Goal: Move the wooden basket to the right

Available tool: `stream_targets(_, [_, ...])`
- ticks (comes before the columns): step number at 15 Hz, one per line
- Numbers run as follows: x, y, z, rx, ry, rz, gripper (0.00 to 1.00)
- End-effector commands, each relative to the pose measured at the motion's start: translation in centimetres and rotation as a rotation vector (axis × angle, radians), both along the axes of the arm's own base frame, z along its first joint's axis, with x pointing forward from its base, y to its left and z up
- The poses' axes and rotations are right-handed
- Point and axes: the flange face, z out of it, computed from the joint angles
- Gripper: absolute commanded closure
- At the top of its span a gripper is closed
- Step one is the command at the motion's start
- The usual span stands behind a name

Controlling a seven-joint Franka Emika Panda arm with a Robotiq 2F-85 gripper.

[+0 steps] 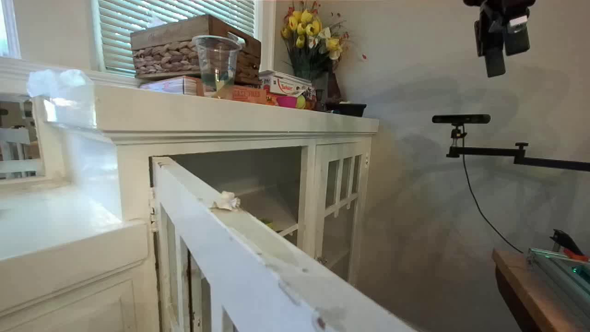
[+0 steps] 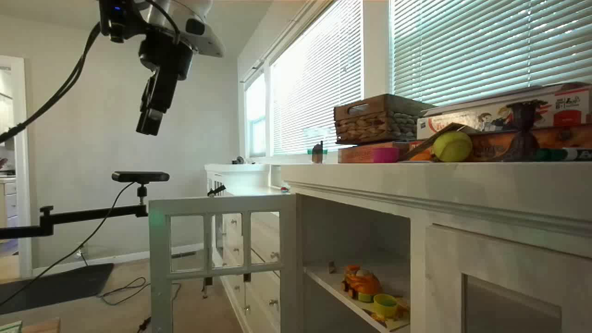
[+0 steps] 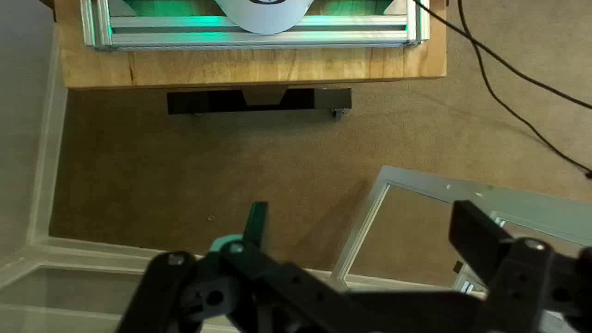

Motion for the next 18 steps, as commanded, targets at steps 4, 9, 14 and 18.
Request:
stream_targets(4, [0.0,0.0,0.0,0.000,0.001,0.000,0.00])
stream_targets(9, [2.9,-2.4,2.6,0.052,-0.105,-0.164,0.00])
stream_targets(14, [10.0,-6.3,6.1,0.097,-0.324,-0.357,0.00])
stream_targets(18, [16.3,-7.1,8.5,0.062,-0.484,-0.422,0.00])
